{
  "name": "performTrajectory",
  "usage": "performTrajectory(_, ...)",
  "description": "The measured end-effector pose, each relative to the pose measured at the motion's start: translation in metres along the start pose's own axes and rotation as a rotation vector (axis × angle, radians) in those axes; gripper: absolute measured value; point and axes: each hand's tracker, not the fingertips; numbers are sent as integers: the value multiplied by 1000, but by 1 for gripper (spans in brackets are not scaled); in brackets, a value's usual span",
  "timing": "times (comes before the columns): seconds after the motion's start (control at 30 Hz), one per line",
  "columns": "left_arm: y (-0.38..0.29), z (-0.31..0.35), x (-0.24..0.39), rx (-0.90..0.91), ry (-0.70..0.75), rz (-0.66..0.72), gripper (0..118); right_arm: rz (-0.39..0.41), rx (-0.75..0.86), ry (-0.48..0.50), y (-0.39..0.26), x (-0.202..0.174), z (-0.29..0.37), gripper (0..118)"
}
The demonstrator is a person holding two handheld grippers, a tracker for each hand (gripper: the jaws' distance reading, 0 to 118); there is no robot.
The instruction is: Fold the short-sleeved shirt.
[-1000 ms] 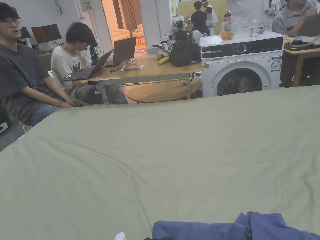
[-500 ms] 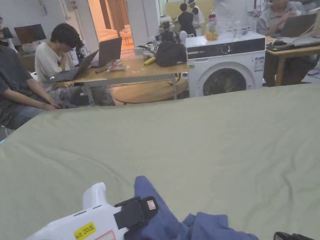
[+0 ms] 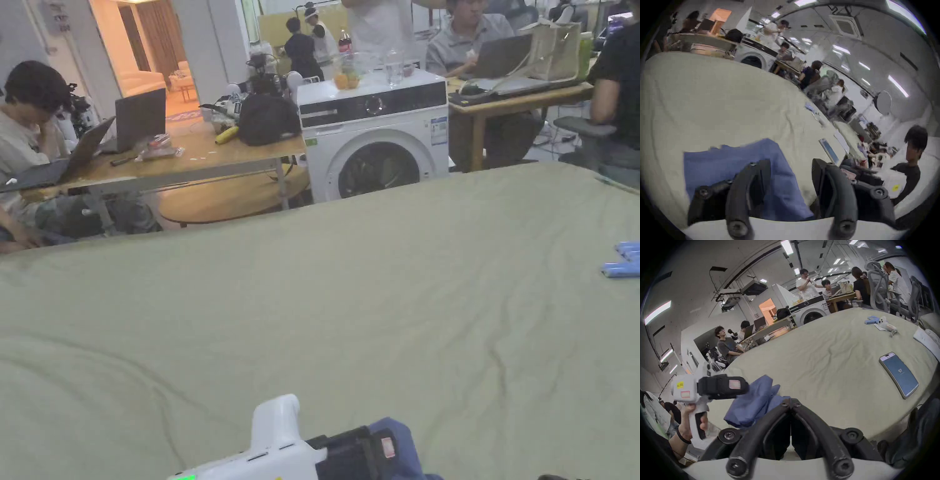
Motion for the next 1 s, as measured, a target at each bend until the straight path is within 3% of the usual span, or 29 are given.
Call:
performTrajectory(0.03, -2, -2, -6, 4, -23, 16, 45, -14, 7, -1, 0, 3, 0, 0)
performTrajectory(0.07, -6, -8, -9, -11, -56, 7, 28, -24, 10, -2, 0, 4, 0, 0)
performTrajectory(0.1, -15, -21, -9, -42, -44, 13, 2, -36, 12, -1, 0, 5, 0, 0)
performTrajectory(0.27, -59, -98, -16, -327, 46, -26, 0, -34, -16, -3, -6, -2, 0, 0)
performTrajectory(0.3, -61, -97, -14, -272, -25, -17, 0, -17, -30, -11, -8, -4, 1, 0)
performTrajectory(0.47, -42, -71, -12, -193, -35, 28, 0, 66, -116, -7, -11, -15, -11, 0)
performTrajectory(0.5, -36, -58, -12, -146, -52, 44, 3, 88, -132, 6, -10, -20, -17, 0)
performTrajectory(0.6, -16, -12, -17, -46, -147, 31, 52, 125, -191, 97, 1, -37, -43, 0)
performTrajectory(0.63, -9, 6, -21, -13, -139, 27, 66, 144, -209, 126, 4, -45, -55, 0)
performTrajectory(0.67, -5, 24, -29, 21, -122, 30, 72, 165, -221, 141, 8, -53, -69, 0)
performTrajectory(0.73, 1, 53, -48, 74, -102, 66, 75, 208, -271, 155, 13, -66, -97, 0)
performTrajectory(0.8, -2, 70, -77, 89, -58, 131, 75, 196, -384, 135, 10, -70, -131, 0)
performTrajectory(0.87, -7, 76, -101, 70, -12, 203, 75, 241, -645, 14, -12, -65, -169, 0)
performTrajectory(0.9, -11, 76, -108, 59, 7, 225, 75, 269, -672, 10, -22, -64, -176, 0)
performTrajectory(0.93, -17, 71, -113, 48, 1, 225, 75, 272, -513, 85, -23, -61, -170, 0)
performTrajectory(1.0, -24, 60, -119, 13, -29, 236, 75, 206, -513, 72, -18, -60, -159, 0)
